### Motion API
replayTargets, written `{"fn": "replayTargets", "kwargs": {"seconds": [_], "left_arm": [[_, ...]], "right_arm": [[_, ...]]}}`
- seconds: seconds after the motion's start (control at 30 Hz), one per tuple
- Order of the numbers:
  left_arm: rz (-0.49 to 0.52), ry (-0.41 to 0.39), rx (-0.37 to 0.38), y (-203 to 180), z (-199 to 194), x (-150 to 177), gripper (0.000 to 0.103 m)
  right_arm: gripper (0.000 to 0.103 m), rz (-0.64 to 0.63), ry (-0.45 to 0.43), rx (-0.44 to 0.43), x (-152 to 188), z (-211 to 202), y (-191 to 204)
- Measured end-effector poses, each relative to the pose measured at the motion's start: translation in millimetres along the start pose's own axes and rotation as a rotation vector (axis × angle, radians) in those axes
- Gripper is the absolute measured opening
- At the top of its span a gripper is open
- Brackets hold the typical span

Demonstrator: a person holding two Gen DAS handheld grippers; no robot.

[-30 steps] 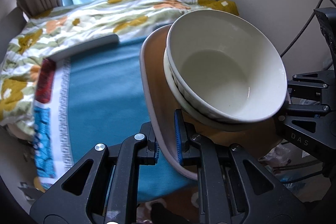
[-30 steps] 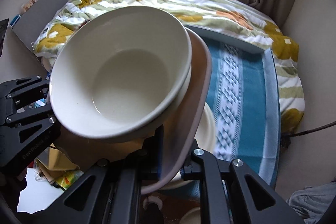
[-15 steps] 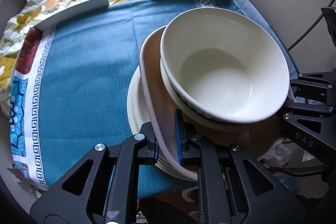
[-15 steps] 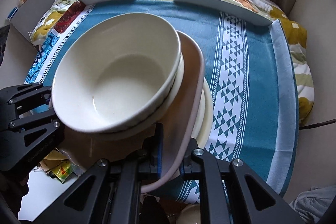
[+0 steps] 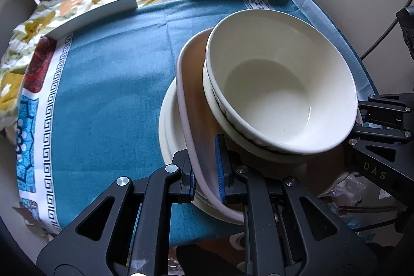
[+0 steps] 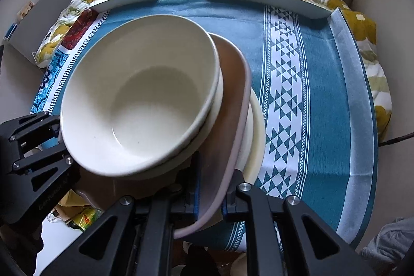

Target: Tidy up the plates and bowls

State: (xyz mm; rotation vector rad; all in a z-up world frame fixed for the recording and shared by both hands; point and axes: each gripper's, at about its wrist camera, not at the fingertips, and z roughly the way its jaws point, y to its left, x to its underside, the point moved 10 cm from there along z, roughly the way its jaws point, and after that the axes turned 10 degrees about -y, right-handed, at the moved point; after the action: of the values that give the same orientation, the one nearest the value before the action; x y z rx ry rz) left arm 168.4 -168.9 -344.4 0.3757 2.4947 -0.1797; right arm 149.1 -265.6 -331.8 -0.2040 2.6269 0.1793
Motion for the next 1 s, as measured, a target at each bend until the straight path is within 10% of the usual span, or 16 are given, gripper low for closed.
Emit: {"fn": "replayTargets", "kwargs": {"seconds": [1.0], "left_arm": [[-0.008, -0.048, -0.058, 6.8, -57.4, -9.7, 0.011]], "right_arm": [[0.026, 0.104, -0.038, -0.004, -0.1, -54.3, -10.9]]}}
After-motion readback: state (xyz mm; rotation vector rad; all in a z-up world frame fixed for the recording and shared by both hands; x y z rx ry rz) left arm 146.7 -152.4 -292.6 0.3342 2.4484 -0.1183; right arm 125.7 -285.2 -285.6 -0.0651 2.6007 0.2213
